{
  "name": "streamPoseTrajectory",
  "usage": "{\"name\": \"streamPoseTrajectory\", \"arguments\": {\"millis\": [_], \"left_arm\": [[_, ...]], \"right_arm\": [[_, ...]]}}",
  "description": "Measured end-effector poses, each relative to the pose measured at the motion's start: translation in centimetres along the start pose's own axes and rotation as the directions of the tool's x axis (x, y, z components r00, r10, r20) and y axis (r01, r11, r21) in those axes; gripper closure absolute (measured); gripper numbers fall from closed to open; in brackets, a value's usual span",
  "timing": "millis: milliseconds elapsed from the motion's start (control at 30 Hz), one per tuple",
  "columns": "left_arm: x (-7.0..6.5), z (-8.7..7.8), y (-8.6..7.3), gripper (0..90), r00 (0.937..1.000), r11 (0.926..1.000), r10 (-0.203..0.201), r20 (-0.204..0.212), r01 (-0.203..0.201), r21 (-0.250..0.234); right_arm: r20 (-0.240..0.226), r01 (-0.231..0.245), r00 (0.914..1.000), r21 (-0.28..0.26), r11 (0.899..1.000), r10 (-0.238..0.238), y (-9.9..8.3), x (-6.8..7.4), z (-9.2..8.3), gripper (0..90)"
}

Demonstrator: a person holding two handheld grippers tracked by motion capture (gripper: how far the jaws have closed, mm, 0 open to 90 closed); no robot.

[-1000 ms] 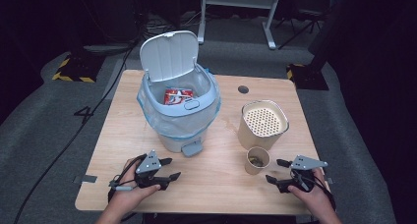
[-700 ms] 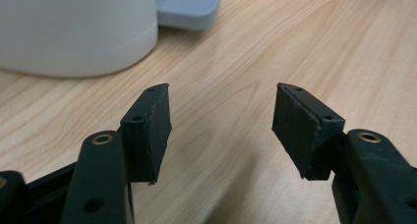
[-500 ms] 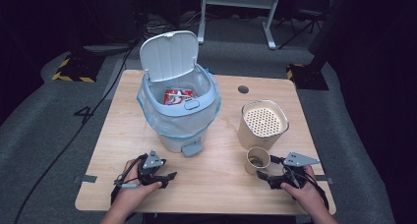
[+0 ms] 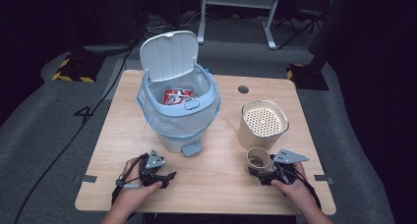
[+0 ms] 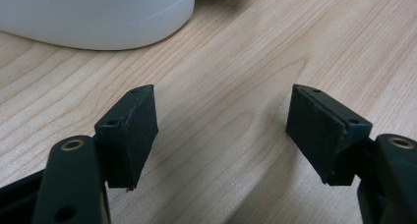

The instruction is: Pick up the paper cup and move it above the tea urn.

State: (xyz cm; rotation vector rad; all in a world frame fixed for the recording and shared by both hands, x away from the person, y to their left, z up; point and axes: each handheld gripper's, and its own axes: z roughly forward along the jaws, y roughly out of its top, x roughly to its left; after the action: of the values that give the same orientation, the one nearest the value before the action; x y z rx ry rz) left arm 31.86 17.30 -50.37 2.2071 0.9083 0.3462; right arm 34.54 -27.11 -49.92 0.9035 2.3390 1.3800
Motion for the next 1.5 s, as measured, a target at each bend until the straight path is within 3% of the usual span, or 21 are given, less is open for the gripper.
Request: {"name": "streamPoseTrajectory", "arguments": {"millis": [200,533,967,1500], "left_arm": [[0.0,0.0,0.0,27.3,1.0000,1.0000,-0.005,0.002,0.005,0.000],[0.1,0.2,0.2,26.4,1.0000,1.0000,-0.002,0.002,0.002,0.001],[0.5,0.6,0.7,26.0,1.0000,1.0000,-0.004,-0.008,0.004,0.002],[0.6,0.7,0.7,25.9,0.9999,1.0000,-0.006,-0.009,0.006,0.001]], "right_arm": [[-0.004,0.017,0.9998,-0.003,1.000,-0.017,0.1,0.2,0.3,28.3],[-0.037,0.023,0.9991,0.016,1.000,-0.022,0.4,-0.1,-0.1,30.9],[-0.051,0.042,0.9979,0.007,0.999,-0.041,1.7,-0.4,-3.0,31.8],[-0.041,0.068,0.9968,-0.003,0.998,-0.068,5.3,-1.1,-6.7,32.6]]}}
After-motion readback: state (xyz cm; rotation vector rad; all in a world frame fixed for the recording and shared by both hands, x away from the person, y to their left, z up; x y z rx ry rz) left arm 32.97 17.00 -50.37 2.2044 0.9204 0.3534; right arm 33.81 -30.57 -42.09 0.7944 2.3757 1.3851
